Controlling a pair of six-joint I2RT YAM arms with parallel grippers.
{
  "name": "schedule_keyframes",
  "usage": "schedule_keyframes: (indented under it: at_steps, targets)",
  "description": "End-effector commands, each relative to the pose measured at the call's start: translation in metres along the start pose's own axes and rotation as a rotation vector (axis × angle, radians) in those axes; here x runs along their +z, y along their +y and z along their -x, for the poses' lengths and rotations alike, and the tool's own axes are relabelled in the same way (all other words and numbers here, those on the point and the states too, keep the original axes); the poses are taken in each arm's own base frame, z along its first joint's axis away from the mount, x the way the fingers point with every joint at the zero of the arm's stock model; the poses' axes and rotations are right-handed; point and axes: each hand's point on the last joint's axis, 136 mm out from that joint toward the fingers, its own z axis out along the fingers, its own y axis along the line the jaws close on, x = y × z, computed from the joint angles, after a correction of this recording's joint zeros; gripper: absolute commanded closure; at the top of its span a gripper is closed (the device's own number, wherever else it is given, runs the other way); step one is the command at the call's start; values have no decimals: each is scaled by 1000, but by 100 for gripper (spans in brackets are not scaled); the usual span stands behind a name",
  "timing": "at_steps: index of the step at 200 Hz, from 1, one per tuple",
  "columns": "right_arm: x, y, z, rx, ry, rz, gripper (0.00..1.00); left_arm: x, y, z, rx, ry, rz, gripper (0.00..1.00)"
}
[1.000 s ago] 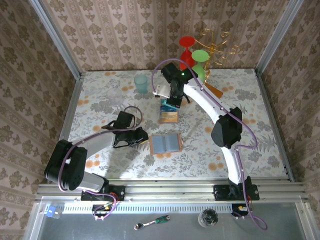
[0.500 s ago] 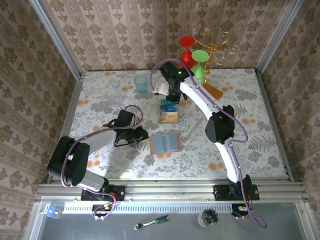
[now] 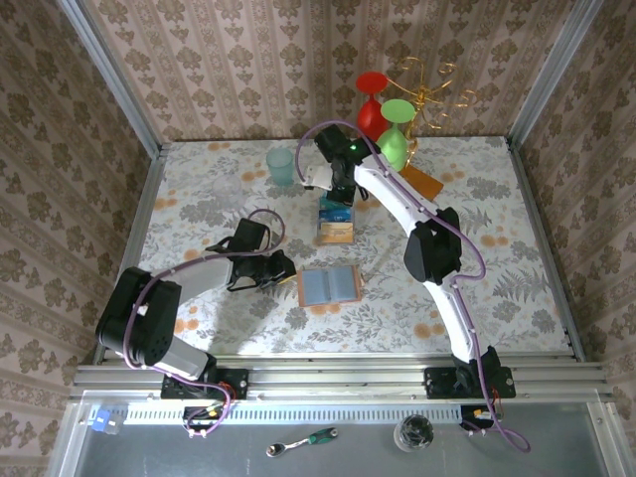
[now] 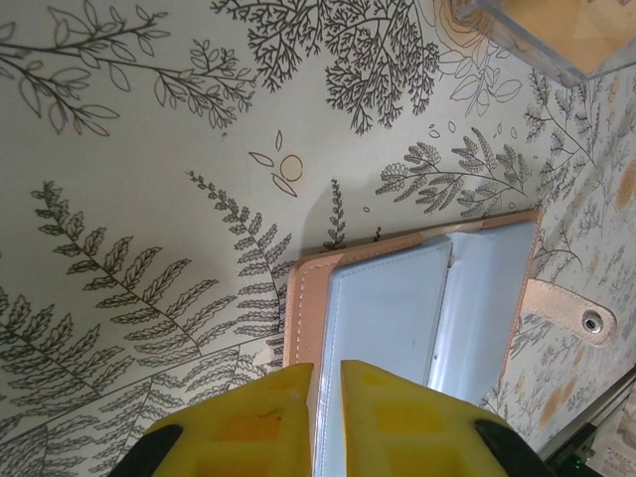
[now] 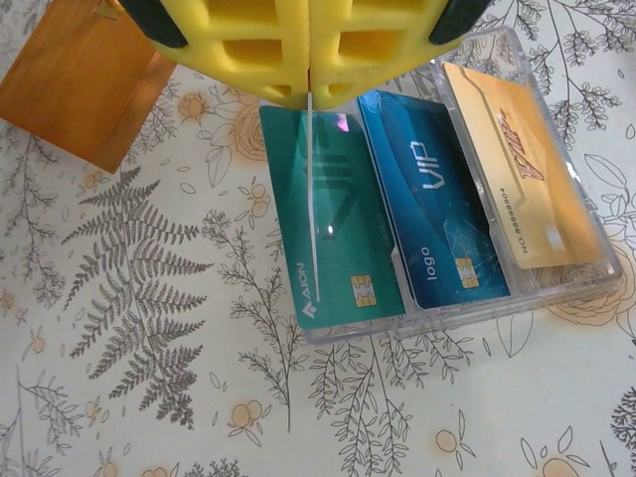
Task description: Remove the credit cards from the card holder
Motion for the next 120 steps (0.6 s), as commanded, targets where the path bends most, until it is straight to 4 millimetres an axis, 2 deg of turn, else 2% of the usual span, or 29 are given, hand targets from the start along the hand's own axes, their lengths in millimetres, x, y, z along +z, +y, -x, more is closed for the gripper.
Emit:
schedule_keyframes:
  at_steps: [1, 22, 86, 94, 120]
  targets:
    - [1, -11, -3, -16, 22, -43, 86, 1, -3, 4, 3, -3, -12, 84]
    - [-1, -16, -2, -8, 23, -68, 82, 2, -2, 3, 1, 1, -11, 84]
    - [-13, -20, 1, 33, -2, -89, 82, 2, -2, 3, 7, 0, -10, 84]
    - [-14, -19, 0, 44, -3, -86, 82, -3, 3, 12, -9, -21, -4, 84]
    - [-19, -17, -2, 99, -19, -92, 76, -8, 7, 17, 26, -39, 47, 84]
